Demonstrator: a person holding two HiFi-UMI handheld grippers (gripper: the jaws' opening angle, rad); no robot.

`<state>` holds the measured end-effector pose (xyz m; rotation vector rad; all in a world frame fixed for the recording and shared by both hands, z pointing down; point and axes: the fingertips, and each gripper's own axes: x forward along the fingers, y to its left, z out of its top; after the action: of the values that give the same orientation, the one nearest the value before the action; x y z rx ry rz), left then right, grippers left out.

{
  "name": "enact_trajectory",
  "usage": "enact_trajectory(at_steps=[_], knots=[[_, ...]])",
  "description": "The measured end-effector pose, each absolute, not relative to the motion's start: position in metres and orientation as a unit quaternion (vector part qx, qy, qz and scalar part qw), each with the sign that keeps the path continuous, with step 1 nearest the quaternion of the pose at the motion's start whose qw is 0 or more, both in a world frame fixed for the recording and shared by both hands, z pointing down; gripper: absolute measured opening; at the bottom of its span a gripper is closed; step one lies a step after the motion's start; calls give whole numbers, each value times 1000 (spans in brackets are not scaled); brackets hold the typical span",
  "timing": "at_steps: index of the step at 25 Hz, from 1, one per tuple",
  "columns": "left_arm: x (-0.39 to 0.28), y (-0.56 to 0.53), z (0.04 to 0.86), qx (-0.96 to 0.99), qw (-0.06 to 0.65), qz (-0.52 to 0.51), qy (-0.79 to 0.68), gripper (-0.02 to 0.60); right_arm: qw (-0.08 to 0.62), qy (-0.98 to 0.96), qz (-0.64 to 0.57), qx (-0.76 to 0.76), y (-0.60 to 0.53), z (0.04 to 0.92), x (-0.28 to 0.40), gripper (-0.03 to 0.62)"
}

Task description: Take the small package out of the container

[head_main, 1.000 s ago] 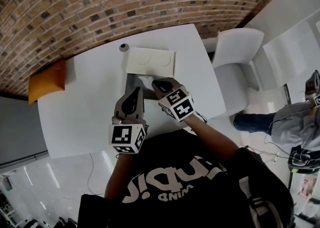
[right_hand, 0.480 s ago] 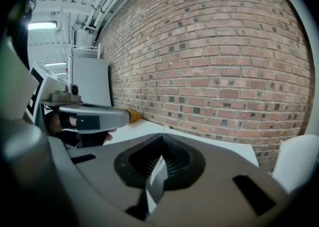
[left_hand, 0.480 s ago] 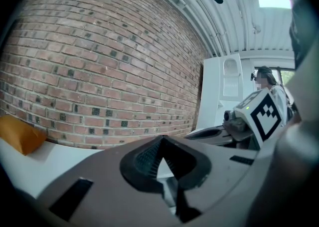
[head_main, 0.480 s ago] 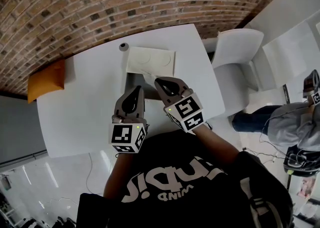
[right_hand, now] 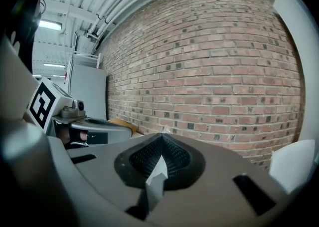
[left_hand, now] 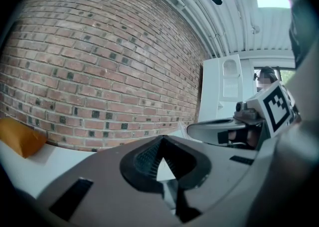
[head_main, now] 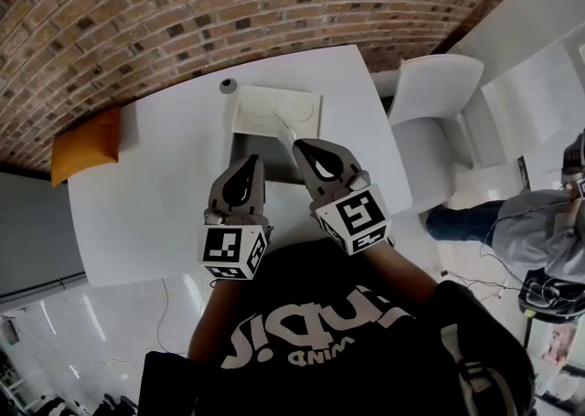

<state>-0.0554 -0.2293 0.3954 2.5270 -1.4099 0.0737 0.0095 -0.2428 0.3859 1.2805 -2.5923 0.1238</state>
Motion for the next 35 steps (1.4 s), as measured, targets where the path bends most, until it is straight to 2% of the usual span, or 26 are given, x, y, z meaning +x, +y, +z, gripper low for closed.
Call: enact_trajectory(at_steps=[15,35], knots=[[-51,-231,391,869,104,34,-482,5,72,-878,14,474,-237,381,27,-2],[-82,-228,413,847,71,45,-525,5,54,-854,13,518,-240,401,70,-2]])
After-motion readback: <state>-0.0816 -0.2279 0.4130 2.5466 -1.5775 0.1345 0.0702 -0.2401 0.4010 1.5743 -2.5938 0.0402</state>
